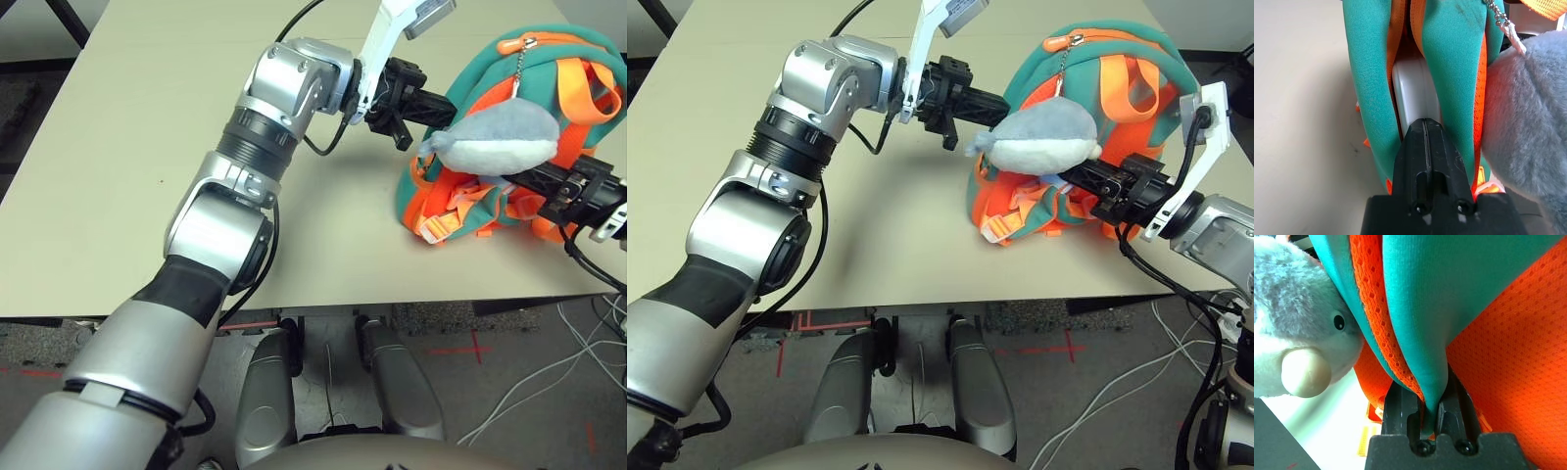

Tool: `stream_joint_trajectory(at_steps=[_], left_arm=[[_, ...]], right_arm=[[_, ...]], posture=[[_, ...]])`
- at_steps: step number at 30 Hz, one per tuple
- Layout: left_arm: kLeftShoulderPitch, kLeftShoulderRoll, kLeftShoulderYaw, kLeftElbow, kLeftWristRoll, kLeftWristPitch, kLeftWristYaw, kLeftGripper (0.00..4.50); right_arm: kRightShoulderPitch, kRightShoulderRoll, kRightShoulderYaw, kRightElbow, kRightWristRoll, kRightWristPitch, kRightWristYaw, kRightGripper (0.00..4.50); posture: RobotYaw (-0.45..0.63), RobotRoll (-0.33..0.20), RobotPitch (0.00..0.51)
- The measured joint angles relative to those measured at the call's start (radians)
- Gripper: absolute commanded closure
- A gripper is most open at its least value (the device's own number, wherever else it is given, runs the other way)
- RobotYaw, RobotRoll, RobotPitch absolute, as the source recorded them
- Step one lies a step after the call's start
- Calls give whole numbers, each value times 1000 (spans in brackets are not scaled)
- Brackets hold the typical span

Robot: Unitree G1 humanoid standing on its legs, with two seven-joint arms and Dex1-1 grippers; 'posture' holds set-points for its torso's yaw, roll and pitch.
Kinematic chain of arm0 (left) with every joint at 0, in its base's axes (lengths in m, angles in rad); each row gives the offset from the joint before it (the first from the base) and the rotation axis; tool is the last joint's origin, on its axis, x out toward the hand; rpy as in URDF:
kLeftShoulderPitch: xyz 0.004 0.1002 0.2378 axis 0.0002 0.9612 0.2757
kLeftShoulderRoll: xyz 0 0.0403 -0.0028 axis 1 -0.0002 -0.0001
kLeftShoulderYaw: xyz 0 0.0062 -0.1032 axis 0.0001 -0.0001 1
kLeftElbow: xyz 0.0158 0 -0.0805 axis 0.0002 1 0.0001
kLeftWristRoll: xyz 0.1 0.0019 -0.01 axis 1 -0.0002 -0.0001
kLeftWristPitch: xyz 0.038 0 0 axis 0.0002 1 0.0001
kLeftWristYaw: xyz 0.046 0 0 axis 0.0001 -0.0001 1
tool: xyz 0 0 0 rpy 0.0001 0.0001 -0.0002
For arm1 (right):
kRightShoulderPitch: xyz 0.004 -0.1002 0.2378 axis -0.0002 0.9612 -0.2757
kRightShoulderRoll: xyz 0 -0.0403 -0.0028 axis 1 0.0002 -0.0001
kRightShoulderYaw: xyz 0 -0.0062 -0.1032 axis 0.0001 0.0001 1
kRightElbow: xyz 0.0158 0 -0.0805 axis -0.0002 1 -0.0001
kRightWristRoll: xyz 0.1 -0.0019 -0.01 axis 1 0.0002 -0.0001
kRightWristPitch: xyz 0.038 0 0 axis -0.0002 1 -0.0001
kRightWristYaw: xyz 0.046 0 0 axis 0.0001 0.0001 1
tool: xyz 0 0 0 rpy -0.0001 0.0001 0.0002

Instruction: Put the pencil case into the backpack and zip it.

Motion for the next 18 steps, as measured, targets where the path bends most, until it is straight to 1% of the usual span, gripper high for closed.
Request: stream_joint_trajectory(at_steps=[2,4,7,10,11,12,15,16,18], left_arm=[[4,19,-2,-15,2,-4,-2,4500],[14,47,-6,-71,2,-15,-17,4500],[20,131,5,-186,-5,-49,-49,4500],[32,226,29,-270,-21,-58,-91,3988],[44,266,32,-301,-29,-58,-112,3601],[49,287,36,-314,-32,-57,-121,3315],[74,358,30,-399,-41,-47,-167,2248],[87,381,27,-436,-47,-43,-186,1805],[96,391,23,-481,-56,-32,-201,1079]], right_arm=[[-5,0,2,1,0,0,1,4444],[-10,0,4,2,0,0,5,4444],[-17,0,7,9,-1,2,18,4444],[-24,-2,8,21,-3,3,28,4444],[-27,-3,9,26,-8,3,33,4444],[-27,-5,9,29,-12,3,36,4444],[-42,-7,14,37,-29,4,41,4444],[-46,-7,16,44,-34,4,46,4444],[-53,-7,19,56,-40,4,53,4444]], posture=[[-159,0,267],[-153,0,266],[-144,0,265],[-131,0,265],[-130,0,265],[-130,0,265],[-111,0,266],[-109,0,266],[-108,0,266]])
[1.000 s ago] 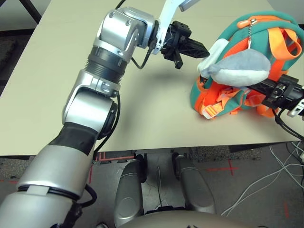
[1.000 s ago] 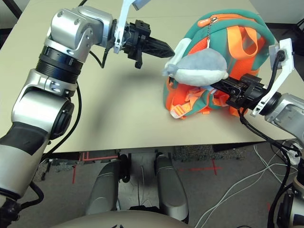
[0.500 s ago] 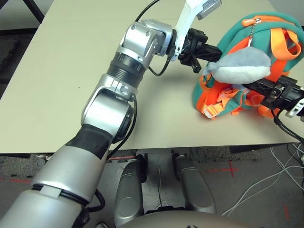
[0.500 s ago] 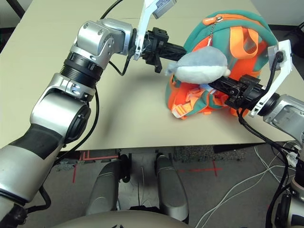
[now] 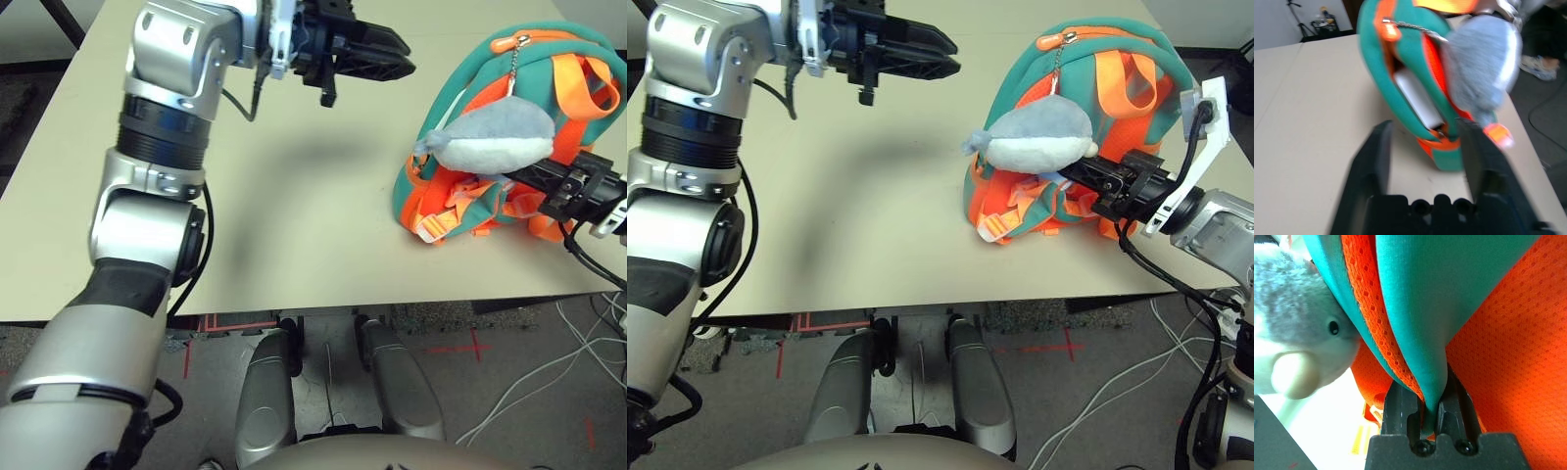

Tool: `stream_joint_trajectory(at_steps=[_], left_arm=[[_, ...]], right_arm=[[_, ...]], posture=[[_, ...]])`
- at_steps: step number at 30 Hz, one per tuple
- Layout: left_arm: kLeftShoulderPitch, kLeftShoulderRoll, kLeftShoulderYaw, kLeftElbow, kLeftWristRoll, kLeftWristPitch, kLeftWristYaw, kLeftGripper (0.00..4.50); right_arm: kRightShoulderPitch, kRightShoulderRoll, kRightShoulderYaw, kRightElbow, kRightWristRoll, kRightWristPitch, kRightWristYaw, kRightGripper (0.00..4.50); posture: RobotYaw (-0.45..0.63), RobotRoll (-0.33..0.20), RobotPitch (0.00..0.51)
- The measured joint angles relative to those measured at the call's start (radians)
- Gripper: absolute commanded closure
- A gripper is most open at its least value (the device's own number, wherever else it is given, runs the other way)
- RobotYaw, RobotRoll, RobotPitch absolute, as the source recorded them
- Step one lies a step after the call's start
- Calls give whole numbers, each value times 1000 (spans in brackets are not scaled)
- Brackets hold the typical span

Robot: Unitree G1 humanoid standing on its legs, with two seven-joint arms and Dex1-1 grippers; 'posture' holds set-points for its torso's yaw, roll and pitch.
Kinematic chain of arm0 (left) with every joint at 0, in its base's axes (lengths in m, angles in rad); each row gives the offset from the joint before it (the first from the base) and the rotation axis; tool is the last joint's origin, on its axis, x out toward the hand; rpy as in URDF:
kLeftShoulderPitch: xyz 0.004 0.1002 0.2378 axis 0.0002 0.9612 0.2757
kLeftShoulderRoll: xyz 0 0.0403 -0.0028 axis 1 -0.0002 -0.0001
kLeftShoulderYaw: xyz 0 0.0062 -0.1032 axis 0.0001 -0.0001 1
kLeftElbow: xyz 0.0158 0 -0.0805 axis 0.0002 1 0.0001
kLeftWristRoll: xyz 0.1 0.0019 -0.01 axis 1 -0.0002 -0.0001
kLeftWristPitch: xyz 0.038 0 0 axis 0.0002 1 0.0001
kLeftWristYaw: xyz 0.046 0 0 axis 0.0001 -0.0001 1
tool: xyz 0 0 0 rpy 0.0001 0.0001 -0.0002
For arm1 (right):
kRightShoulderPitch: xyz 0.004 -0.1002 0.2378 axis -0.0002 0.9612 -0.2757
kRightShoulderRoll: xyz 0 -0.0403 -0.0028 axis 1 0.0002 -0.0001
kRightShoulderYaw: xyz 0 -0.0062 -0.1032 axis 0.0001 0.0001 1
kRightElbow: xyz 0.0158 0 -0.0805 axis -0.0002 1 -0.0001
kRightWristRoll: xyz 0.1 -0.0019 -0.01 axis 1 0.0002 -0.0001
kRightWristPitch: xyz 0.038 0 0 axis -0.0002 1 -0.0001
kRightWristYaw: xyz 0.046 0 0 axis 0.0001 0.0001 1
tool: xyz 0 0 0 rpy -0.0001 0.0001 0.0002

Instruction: Put the pencil case into the backpack and zip it.

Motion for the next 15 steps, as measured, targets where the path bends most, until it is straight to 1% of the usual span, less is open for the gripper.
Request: stream_joint_trajectory(at_steps=[3,5,9,12,15], left_arm=[[12,-14,-21,-79,-18,27,-4,16],[25,-33,-39,-112,-24,31,-3,0],[33,-81,-77,-113,-18,14,33,0],[37,-100,-93,-118,-14,2,54,0],[67,-125,-127,-125,5,-26,75,0]], right_arm=[[-16,0,13,9,-12,0,6,4444],[-20,1,21,10,-17,0,13,4444],[-22,5,22,12,-23,0,20,4444],[-22,7,22,12,-26,0,21,4444],[-21,8,21,11,-26,0,19,4444]], posture=[[-108,0,266],[-107,0,266],[-116,0,264],[-126,0,264],[-133,0,264]])
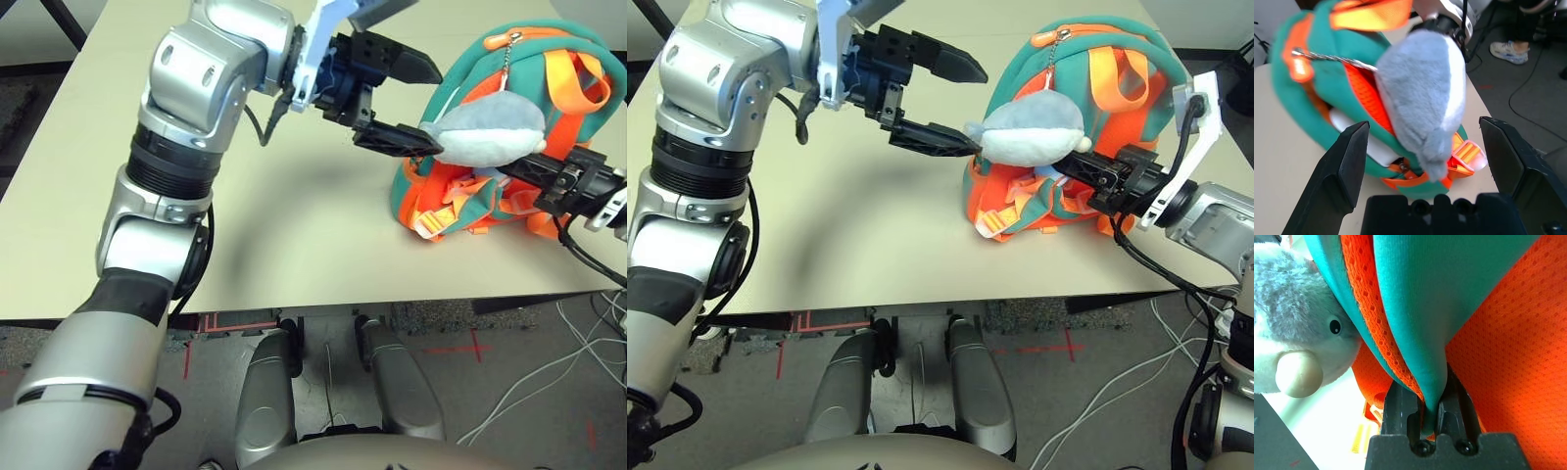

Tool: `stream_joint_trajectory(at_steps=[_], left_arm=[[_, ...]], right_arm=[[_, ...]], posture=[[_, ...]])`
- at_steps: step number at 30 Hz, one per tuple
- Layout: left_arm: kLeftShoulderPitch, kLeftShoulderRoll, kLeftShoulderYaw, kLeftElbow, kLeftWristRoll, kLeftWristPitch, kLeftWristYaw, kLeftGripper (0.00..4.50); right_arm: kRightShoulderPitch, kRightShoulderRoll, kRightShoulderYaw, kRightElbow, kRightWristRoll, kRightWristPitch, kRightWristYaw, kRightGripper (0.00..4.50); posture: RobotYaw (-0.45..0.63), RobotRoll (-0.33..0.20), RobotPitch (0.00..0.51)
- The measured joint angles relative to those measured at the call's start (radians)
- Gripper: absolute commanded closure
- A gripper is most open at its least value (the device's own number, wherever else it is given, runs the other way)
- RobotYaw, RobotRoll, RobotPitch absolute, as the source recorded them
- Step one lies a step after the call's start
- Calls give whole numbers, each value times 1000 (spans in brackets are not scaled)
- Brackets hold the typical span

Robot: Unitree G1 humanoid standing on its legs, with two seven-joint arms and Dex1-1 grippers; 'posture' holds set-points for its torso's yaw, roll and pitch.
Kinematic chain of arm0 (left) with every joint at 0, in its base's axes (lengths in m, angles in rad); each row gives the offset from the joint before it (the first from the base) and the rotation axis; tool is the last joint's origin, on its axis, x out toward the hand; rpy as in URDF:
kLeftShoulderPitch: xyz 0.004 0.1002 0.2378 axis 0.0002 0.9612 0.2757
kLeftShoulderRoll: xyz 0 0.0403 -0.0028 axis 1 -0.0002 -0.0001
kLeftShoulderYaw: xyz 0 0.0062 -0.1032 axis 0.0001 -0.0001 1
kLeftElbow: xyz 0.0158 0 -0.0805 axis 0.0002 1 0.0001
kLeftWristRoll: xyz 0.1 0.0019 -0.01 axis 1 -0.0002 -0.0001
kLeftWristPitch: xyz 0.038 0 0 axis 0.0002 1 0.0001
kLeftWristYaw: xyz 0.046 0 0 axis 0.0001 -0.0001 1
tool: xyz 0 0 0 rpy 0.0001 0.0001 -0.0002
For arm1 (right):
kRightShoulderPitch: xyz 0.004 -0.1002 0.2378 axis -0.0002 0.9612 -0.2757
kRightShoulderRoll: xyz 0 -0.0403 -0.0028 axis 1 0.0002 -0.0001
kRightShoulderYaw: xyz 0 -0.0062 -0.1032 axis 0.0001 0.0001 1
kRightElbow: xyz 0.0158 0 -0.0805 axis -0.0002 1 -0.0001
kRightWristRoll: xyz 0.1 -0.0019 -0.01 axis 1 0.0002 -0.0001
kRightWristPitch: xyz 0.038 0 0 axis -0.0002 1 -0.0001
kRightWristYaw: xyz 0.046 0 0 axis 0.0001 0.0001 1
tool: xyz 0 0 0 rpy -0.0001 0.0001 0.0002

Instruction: Put the pencil case into the backpack and zip it.

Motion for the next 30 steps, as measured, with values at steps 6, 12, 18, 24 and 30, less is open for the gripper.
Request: stream_joint_trajectory(at_steps=[6,12,18,24,30], left_arm=[[17,-54,-39,1,34,-32,54,0],[31,-81,-54,1,42,-37,85,643],[36,-78,-46,11,33,-30,89,2904],[36,-67,30,23,-7,11,103,4418],[36,19,139,29,-73,114,113,4419]], right_arm=[[6,1,-4,-6,2,0,-3,4444],[12,3,-6,-8,4,0,-9,4444],[13,5,-6,-8,10,0,-13,4444],[13,5,-6,-8,11,0,-13,4444],[18,7,-6,-8,11,0,-17,4444]], posture=[[-141,0,266],[-139,0,268],[-136,0,269],[-138,0,268],[-136,0,274]])
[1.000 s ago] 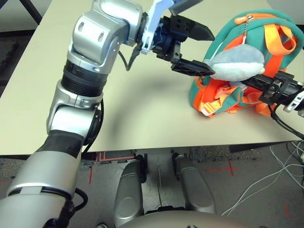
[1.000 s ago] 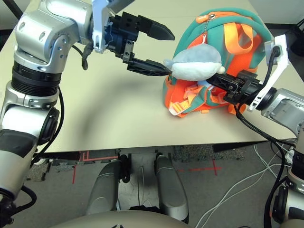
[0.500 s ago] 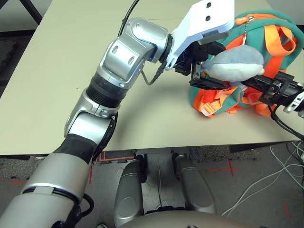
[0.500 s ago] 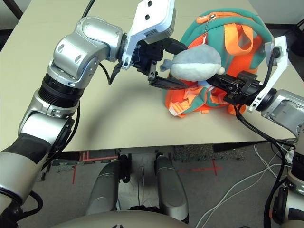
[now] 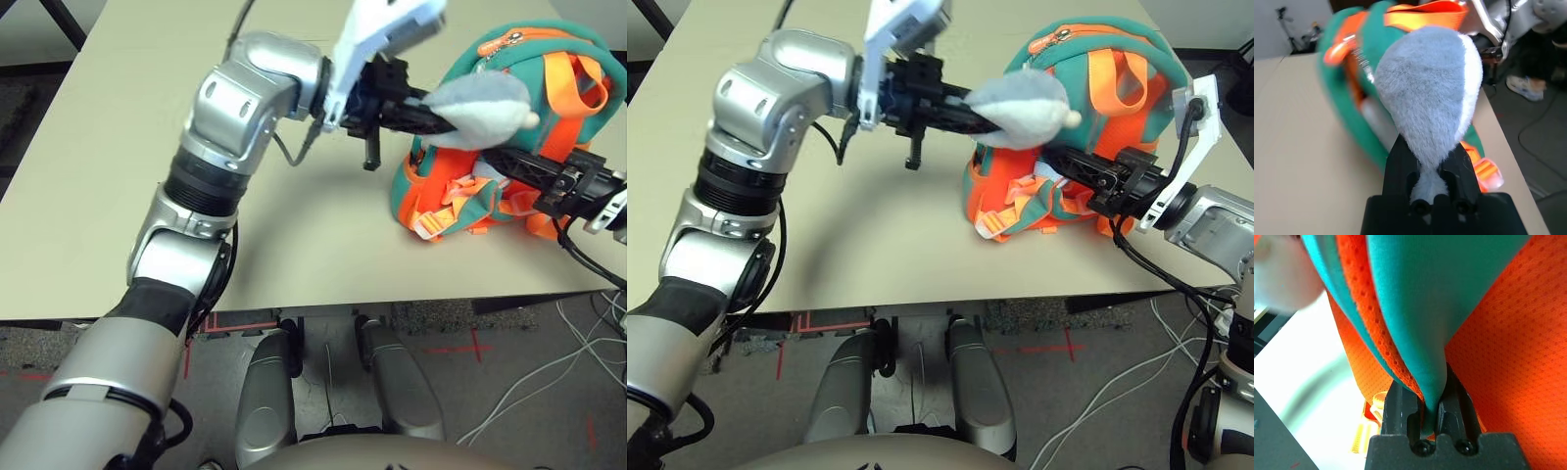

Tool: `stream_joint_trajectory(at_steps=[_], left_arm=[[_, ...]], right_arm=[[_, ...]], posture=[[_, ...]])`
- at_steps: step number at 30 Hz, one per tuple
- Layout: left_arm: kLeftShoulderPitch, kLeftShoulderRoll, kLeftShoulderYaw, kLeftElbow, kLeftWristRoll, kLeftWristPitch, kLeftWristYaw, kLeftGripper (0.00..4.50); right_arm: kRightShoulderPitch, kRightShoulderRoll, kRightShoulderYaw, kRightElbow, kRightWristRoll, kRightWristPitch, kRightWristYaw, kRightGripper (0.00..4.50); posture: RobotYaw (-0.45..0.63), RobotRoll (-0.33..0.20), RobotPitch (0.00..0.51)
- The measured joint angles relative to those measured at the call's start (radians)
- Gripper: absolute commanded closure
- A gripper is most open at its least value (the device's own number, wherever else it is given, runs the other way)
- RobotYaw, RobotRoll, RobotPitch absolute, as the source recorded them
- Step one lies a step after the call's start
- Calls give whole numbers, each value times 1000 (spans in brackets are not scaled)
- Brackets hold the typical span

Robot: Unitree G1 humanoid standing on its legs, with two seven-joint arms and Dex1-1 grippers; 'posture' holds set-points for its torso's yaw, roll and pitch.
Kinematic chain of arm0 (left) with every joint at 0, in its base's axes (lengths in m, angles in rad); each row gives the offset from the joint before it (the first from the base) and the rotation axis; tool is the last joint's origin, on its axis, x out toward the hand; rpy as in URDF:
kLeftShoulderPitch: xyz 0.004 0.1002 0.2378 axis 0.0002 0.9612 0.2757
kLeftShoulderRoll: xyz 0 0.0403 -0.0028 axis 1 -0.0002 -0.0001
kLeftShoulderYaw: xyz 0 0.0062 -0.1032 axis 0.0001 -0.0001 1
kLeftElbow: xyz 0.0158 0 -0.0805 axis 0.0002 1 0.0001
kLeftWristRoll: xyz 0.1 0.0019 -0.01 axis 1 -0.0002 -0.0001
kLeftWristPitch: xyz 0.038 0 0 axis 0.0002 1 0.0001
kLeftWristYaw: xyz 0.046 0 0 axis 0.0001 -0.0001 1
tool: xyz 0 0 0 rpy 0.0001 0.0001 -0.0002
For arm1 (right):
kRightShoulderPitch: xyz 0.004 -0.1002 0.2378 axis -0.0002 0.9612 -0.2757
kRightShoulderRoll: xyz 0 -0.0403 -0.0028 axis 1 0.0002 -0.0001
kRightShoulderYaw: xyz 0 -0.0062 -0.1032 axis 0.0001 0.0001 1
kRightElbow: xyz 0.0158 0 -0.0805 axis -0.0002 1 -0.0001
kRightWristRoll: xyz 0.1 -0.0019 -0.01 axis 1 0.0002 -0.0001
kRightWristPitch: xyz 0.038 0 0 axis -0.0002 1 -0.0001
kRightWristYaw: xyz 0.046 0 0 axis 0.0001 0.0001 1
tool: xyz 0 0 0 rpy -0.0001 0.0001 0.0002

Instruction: Put the pencil case into the backpack and zip it.

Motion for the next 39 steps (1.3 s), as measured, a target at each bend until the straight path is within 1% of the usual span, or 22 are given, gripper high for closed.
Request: stream_joint_trajectory(at_steps=[2,4,9,16,21,26,29,35,38,39], left_arm=[[13,45,45,-4,-36,65,9,4419],[47,63,76,-17,-74,123,17,4419],[208,89,91,-123,-159,262,61,4419],[331,93,119,-213,-242,344,137,4420],[378,122,105,-241,-273,385,148,4420],[426,171,49,-246,-279,393,138,4420],[483,191,-11,-249,-276,378,125,4420],[570,193,-156,-249,-218,270,122,4423],[593,201,-194,-250,-193,223,121,4423],[597,200,-197,-253,-192,217,123,4424]], right_arm=[[4,0,0,0,1,0,0,4444],[6,0,0,0,3,0,0,4444],[19,2,-2,-2,8,-1,0,4444],[31,9,-6,-5,9,-3,-3,4444],[32,14,-7,-5,8,-4,-2,4444],[34,23,-7,-5,7,-6,-2,4444],[37,24,-7,-5,7,-7,-2,4444],[55,25,-7,-11,7,-7,-1,4444],[73,22,-8,-22,8,-5,1,4444],[84,13,-9,-29,8,-4,5,4094]], posture=[[-136,0,276],[-135,0,277],[-135,0,286],[-129,0,286],[-129,0,285],[-135,0,283],[-142,0,280],[-145,0,277],[-136,0,279],[-134,0,280]])
